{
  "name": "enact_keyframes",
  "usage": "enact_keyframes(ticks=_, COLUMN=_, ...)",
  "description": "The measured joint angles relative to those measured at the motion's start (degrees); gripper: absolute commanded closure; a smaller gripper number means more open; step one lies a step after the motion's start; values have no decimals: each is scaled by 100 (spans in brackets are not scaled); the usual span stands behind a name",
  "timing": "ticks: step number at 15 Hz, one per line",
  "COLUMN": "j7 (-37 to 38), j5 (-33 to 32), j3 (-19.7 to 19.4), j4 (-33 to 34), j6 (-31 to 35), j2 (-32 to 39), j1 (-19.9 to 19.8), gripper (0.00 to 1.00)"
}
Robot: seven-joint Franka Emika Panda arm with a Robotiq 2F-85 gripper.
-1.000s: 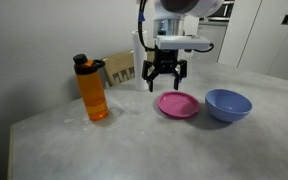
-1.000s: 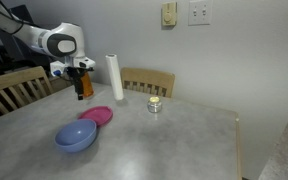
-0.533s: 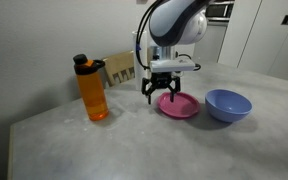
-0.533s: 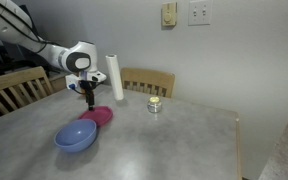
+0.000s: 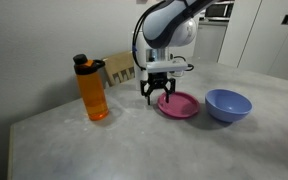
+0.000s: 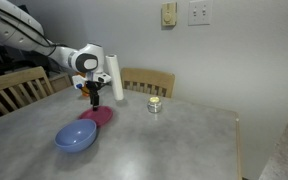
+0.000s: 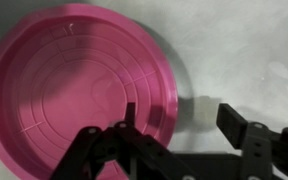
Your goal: Put the pink plate on the blue bowl
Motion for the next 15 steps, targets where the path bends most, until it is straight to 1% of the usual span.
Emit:
enact_keyframes(ticks=1, j7=0, j5=0, j3=-2, j4=92, j6=-78, j2=46, j1=0, gripper=29)
enact_keyframes(ticks=2, j7=0, j5=0, j3=-3, j4=184, j6=-138, j2=92, j1=0, gripper=27)
enact_keyframes(ticks=5, j7=2, j5=0, j3=-5, j4=387, j6=-315, j2=247, j1=-7, gripper=11)
enact_keyframes(ticks=6, j7=3, j5=0, j3=-5, j4=432, j6=-339, j2=303, j1=-18, gripper=11)
enact_keyframes(ticks=7, j7=5, j5=2, j3=-6, j4=450, j6=-344, j2=356, j1=-35, gripper=28)
enact_keyframes(ticks=8, j7=8, j5=17, j3=-5, j4=476, j6=-352, j2=398, j1=-53, gripper=35)
enact_keyframes(ticks=9, j7=12, j5=45, j3=-5, j4=510, j6=-383, j2=415, j1=-72, gripper=38)
enact_keyframes(ticks=10, j7=14, j5=68, j3=-6, j4=531, j6=-429, j2=417, j1=-93, gripper=44)
enact_keyframes(ticks=13, j7=16, j5=90, j3=-6, j4=613, j6=-592, j2=416, j1=-175, gripper=66)
enact_keyframes(ticks=15, j7=16, j5=103, j3=-5, j4=648, j6=-610, j2=417, j1=-215, gripper=80)
